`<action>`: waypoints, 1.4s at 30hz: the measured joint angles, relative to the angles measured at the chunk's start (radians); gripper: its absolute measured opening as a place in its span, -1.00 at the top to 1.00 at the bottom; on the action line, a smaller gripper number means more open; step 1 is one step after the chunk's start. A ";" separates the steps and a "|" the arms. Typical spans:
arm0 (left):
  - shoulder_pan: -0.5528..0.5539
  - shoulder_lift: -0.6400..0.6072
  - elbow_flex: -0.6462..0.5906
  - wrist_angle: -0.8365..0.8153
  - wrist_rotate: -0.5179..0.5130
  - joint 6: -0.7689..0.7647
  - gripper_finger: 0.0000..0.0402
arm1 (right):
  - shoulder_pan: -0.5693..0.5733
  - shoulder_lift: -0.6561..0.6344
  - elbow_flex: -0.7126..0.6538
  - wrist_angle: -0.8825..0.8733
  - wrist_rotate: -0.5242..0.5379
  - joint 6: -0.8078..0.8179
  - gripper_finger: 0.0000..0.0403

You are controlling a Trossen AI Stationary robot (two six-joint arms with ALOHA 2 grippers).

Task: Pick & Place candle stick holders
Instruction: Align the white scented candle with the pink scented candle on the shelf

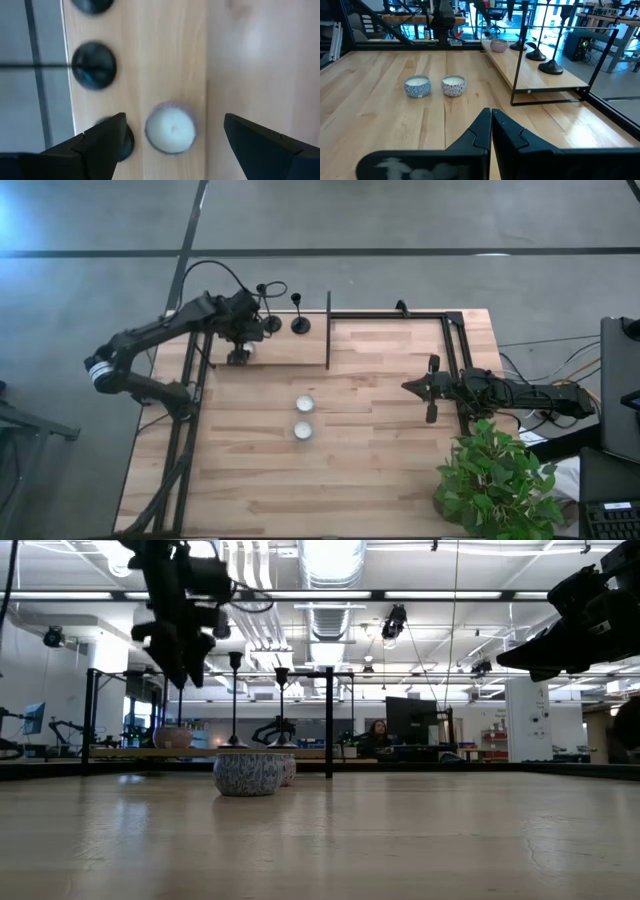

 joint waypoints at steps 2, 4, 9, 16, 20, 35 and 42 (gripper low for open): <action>-0.044 -0.011 0.021 -0.029 -0.002 -0.024 -0.69 | 0.000 0.000 0.000 0.000 0.000 0.000 0.96; -0.097 -0.019 0.039 -0.053 -0.002 -0.072 -0.69 | 0.000 0.000 0.000 0.000 0.000 0.000 0.96; -0.251 -0.028 0.053 -0.033 -0.001 -0.203 -0.69 | 0.000 0.000 0.000 0.000 0.000 0.000 0.96; -0.442 0.001 0.044 0.103 0.000 -0.193 -0.69 | 0.000 0.000 0.000 0.000 0.000 0.000 0.96; -0.477 0.019 0.044 0.151 -0.008 -0.203 -0.69 | 0.000 0.000 0.000 0.000 0.000 0.000 0.96; -0.479 0.112 0.026 0.227 0.152 -0.190 -0.69 | 0.000 0.000 0.000 0.000 0.000 0.000 0.96; -0.494 0.180 0.025 0.276 0.098 -0.254 -0.69 | 0.000 0.000 0.000 0.000 0.000 0.000 0.96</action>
